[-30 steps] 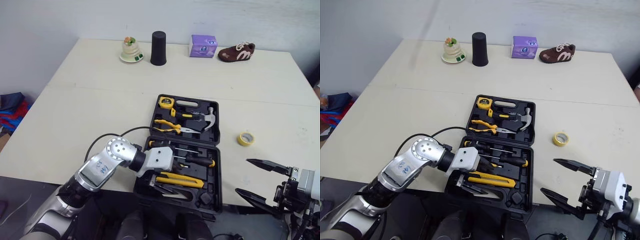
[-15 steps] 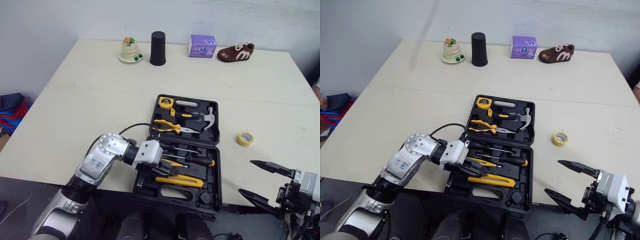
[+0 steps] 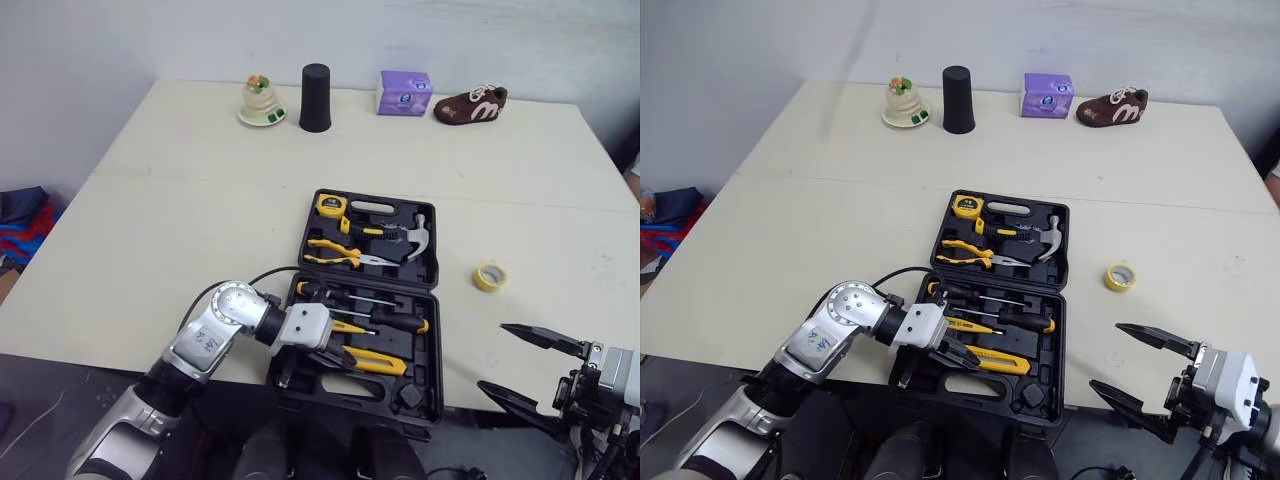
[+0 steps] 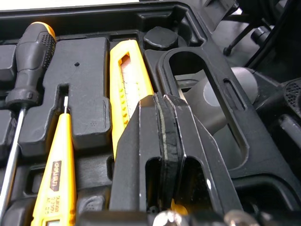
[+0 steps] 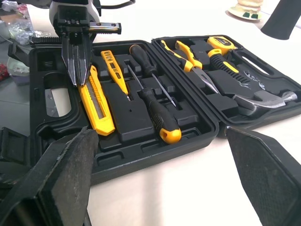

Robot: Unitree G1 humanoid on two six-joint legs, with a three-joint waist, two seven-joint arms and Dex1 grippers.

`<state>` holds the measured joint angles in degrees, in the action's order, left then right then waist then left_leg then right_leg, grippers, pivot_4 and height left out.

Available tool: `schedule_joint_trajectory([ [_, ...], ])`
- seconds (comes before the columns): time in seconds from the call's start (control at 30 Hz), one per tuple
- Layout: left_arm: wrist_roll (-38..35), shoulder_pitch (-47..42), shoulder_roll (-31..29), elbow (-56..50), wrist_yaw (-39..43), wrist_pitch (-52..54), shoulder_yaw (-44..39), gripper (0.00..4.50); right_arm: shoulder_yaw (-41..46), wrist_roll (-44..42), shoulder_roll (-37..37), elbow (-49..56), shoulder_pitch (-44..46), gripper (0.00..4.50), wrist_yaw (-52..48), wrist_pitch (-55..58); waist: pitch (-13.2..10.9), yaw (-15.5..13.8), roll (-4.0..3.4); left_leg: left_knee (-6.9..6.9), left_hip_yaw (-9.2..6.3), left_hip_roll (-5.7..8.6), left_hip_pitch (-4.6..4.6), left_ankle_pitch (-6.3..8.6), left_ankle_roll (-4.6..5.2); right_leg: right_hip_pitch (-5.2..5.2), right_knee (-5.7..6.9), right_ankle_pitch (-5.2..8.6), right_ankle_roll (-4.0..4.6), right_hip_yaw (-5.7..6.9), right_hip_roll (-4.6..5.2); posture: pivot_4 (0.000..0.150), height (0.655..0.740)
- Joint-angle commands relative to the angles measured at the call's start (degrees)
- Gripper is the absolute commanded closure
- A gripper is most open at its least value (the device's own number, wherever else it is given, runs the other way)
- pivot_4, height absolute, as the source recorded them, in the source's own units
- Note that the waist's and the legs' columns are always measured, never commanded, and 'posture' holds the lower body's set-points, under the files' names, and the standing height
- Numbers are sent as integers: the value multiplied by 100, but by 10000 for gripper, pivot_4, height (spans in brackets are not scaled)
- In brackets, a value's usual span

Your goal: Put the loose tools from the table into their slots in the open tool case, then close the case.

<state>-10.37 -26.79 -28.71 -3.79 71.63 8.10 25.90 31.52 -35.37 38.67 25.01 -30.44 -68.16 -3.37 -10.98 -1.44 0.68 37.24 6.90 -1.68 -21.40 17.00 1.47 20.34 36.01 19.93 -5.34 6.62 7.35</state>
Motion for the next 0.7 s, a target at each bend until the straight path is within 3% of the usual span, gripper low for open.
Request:
schedule_joint_trajectory([
  [0.03, 543, -40, -129, 252, -187, 387, 250, 44589, -28, -69, 21, 263, 1, 0, 72, 46, 4, -12, 1, 0, -2, 0, 0, 0, 1, -1, 0, 0, 0, 1, 1, 1500, 7380],
  [0.33, 861, 133, -319, 541, -422, 272, 395, 44589, -65, -81, 60, 426, 103, 0, 241, 159, 78, 0, -37, -6, -4, -1, 25, 19, 26, -25, -6, -1, -1, 0, 2, 1500, 7380],
  [0.43, 544, 114, -146, 475, -443, 137, 201, 44589, 15, -105, 65, 412, 93, 0, 288, 180, 84, -2, -44, -5, -7, -2, 33, 25, 35, -34, -6, -1, -1, 1, 4, 1500, 7380],
  [0.53, 165, 108, 16, 368, -330, -724, -164, 44589, 299, -112, 30, 259, -36, 0, 295, 149, 84, -9, -44, -5, -8, -2, 30, 27, 38, -33, -8, -1, -1, 1, 5, 1500, 7380],
  [0.67, -695, 90, 39, 159, -180, -582, -889, 44589, 890, -57, -51, -305, -183, 0, 402, 100, 75, -11, -30, -2, -10, -1, 2, 26, 39, -8, -7, -1, 0, 4, 7, 1500, 7380],
  [0.7, -810, 76, 5, 186, -186, -595, -1081, 38654, 1040, -41, -65, -497, -195, 0, 410, 47, 75, -5, -30, -2, -10, -1, -1, 26, 39, -6, -8, -1, 0, 5, 7, 1500, 7380],
])
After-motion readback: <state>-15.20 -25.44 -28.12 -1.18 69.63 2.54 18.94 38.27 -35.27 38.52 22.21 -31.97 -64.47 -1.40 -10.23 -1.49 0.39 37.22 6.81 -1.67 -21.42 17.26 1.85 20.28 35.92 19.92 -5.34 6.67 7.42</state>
